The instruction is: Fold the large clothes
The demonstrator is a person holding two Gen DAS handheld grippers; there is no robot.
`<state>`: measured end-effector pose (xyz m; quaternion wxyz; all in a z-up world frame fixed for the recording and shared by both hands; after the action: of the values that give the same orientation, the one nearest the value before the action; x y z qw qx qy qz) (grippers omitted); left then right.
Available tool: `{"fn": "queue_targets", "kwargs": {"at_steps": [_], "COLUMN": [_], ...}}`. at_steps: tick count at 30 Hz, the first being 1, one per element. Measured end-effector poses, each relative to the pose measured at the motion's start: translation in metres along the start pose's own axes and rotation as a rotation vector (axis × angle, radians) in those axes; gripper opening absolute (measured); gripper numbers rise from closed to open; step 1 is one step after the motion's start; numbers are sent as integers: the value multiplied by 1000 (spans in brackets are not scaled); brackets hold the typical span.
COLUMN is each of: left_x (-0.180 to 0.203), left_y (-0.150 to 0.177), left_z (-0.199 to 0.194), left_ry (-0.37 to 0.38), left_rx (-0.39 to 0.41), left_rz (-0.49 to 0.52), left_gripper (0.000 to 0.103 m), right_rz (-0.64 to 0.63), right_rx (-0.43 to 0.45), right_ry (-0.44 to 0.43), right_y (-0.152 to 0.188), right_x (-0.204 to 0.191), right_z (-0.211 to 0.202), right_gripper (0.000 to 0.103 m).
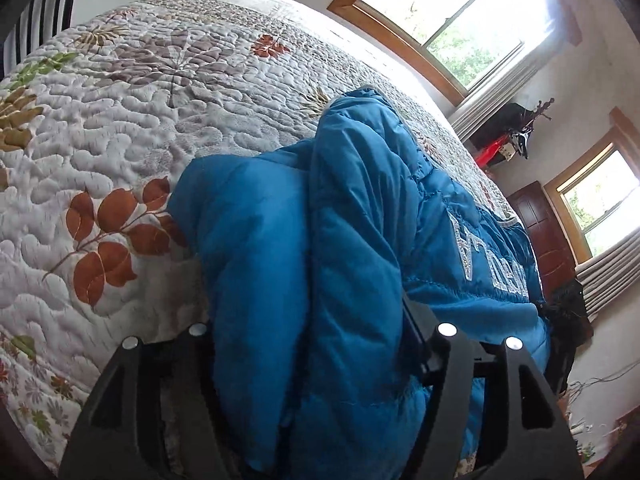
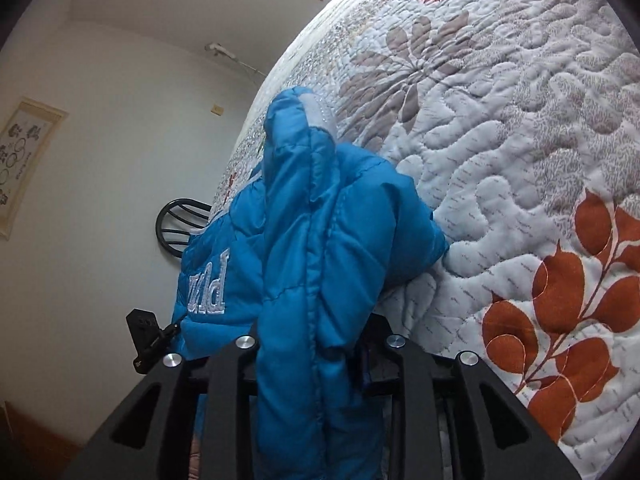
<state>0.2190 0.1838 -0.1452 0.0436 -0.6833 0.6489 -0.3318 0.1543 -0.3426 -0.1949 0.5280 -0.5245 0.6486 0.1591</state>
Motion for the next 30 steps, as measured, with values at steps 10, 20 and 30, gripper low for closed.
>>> {"fn": "queue_targets", "kwargs": {"at_steps": [10,20,30], "left_x": [-13,-11,10], "left_y": [30,94,97], "left_z": [-66,-102,-65], "left_ry": [-98,-107,-113], "left_rx": [47,86,60], "left_rz": [-84,-215,-234], "left_gripper": [83,87,90], "right_rz": [-293,-484,-372], "right_rx": [132,35,-84], "right_ry": [371,516,613], "right_y": [41,101,106], "right_x": [-74,-122,-65], "right_z": [-61,-61,-40], "right_gripper": [44,29,4]}}
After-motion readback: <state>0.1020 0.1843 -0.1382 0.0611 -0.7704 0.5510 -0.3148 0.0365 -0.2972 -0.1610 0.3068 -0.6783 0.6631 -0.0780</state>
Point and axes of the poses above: each gripper's, at about its wrist camera, not at the fingertips, and z roughly the way its jaws point, x to its right, y to its underside, the point moved 3 cm from there along z, roughly the way its jaws point, and after that the axes turned 10 degrees about -y, right-handed, at the moved point
